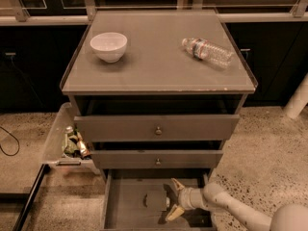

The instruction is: Pick 7up can from bottom drawer and place on counter

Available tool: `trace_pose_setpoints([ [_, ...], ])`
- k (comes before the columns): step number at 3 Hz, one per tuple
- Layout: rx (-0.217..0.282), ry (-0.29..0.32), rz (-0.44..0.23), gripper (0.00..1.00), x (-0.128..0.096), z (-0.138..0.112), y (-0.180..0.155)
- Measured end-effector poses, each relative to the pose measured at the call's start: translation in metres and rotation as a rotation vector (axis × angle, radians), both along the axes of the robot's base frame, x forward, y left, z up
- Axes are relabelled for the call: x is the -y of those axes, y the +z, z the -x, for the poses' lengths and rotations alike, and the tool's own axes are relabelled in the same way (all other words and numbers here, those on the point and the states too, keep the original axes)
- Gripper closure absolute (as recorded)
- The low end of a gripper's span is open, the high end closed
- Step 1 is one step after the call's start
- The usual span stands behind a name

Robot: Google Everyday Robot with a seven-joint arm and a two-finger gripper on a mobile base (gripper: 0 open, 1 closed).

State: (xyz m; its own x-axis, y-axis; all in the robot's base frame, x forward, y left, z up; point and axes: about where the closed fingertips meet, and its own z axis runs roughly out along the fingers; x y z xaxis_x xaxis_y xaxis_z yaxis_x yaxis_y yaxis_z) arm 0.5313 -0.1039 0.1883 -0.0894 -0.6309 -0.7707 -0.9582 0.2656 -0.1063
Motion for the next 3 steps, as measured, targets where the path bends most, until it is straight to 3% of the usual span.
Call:
trace_pose_setpoints([
  [3,-0.054,0.017,-0.026,0.0,-0.029,-0.012,-0.043],
])
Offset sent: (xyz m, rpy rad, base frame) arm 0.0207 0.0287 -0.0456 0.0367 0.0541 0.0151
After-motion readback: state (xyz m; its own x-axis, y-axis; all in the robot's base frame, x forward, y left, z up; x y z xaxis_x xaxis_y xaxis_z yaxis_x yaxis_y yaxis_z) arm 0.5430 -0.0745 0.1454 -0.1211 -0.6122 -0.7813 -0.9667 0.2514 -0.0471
